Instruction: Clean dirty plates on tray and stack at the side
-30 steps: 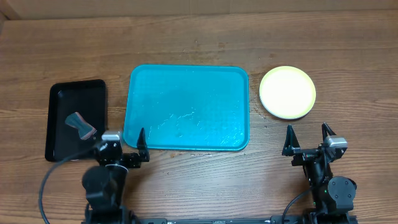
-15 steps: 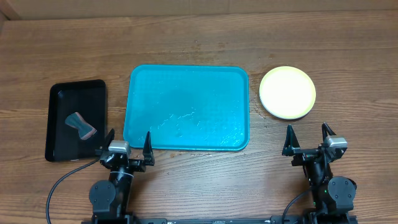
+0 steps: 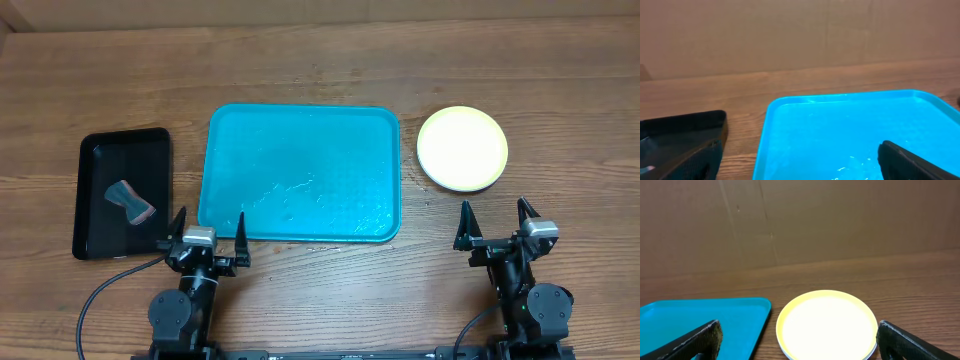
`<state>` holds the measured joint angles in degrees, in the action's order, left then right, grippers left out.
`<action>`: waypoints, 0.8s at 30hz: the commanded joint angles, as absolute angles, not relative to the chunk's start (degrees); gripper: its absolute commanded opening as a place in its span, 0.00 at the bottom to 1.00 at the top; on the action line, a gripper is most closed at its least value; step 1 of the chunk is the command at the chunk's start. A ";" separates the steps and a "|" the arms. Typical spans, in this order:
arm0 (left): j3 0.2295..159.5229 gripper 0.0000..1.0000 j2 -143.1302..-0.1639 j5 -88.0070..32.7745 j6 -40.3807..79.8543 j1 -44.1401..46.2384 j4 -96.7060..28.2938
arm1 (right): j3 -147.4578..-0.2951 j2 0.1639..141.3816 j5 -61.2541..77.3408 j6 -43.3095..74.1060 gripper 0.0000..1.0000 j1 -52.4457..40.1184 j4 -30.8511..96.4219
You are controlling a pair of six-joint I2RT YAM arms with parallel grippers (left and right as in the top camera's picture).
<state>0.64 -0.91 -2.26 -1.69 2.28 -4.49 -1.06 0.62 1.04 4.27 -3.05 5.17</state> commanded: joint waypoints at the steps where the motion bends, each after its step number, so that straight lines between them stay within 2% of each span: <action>1: 0.25 1.00 -0.16 1.78 -1.26 2.66 -4.49 | -0.45 0.16 0.47 4.54 1.00 -3.31 4.82; 7: 0.25 1.00 -0.16 6.63 2.57 2.66 -4.08 | -0.45 0.16 0.47 4.54 1.00 -3.31 4.82; 24: 0.25 1.00 -0.25 4.43 0.80 2.66 -4.05 | -0.45 0.16 0.47 4.54 1.00 -3.31 4.82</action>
<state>0.64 -0.91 4.95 1.30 2.28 -4.32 -1.06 0.62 1.04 4.27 -3.05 5.17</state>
